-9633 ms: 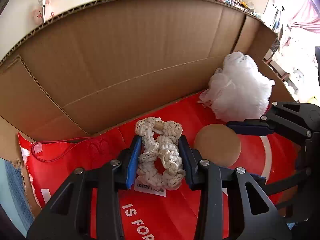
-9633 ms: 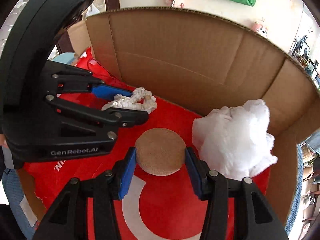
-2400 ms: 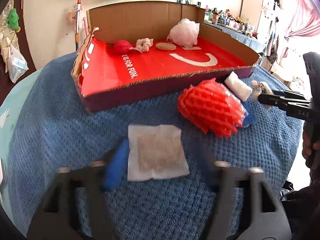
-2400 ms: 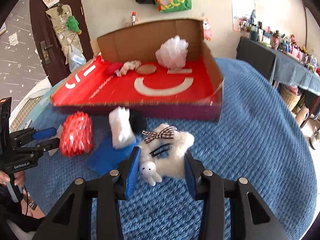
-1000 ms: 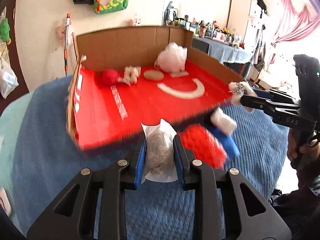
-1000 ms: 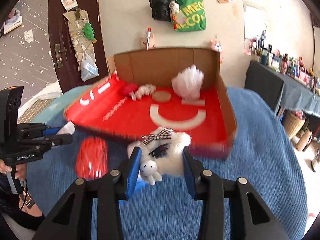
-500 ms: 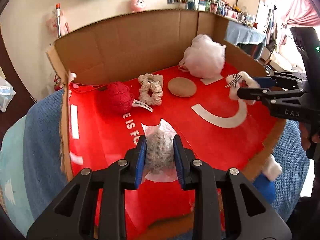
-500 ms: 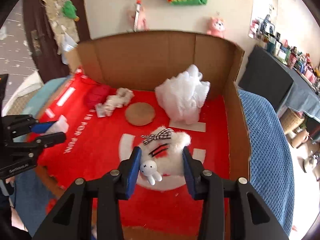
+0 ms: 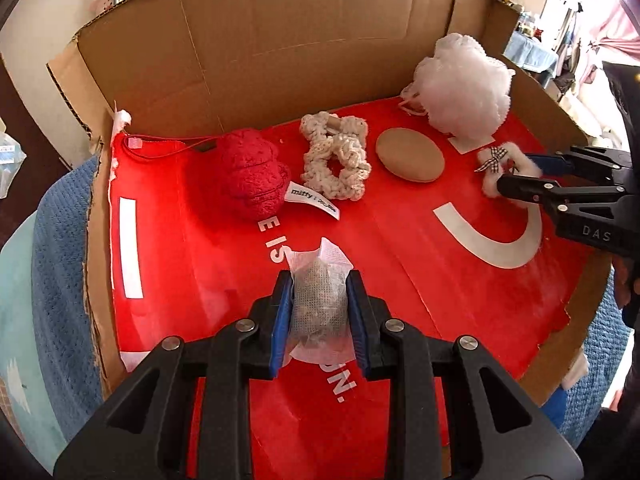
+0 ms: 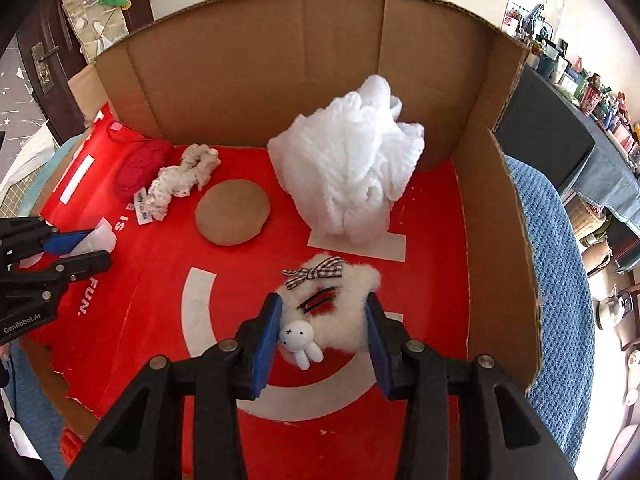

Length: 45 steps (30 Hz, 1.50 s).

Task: Organize soft objects
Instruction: 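Carry the sachet and plush wreath into the red box and lower them, then open both tools and lift them away from the box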

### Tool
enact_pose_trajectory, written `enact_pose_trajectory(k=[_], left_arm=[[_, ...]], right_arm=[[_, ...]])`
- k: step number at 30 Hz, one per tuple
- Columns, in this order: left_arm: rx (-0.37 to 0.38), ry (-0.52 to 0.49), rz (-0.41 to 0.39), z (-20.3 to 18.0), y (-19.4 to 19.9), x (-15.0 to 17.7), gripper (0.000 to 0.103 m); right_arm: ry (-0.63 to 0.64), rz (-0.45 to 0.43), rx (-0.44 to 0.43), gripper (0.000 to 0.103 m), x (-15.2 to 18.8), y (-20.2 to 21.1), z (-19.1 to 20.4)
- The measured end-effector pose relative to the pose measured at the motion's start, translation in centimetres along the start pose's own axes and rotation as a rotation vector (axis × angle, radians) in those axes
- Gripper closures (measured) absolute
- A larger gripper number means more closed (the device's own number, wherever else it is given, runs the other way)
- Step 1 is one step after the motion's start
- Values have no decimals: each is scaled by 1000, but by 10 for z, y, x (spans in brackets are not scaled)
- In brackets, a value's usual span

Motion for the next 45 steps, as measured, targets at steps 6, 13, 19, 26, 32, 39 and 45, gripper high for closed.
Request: enact_pose_trajectory(k=[6, 13, 19, 26, 32, 39, 45], left_arm=[[-20, 5, 22, -2, -8, -3, 78], [-14, 17, 24, 2, -12, -6, 78], [-22, 7, 23, 5, -12, -7, 77], [-23, -6, 25, 2, -13, -8, 73], [-54, -24, -4, -2, -9, -8, 38], [-49, -51, -33, -14, 3, -8, 38], [-42, -40, -95, -25, 27, -4, 37]], right_arm=[[2, 1, -2, 58, -4, -3, -2], [9, 6, -2, 58, -5, -7, 0], [29, 16, 12, 52, -5, -9, 7], [39, 24, 15, 48, -7, -12, 13], [57, 17, 20, 40, -6, -8, 18], [78, -8, 43, 37, -4, 3, 31], [91, -58, 43, 28, 2, 28, 42]])
Point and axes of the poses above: each gripper's, at about its wrist camera, not at the fingertips, and y roughly against the way its jaws point, z to its left, x to its underside, the point moved 1 cm from there along -y, roughly the way its jaws point, and after that the axes turned 1 degree about -x, right-handed, at the moved point
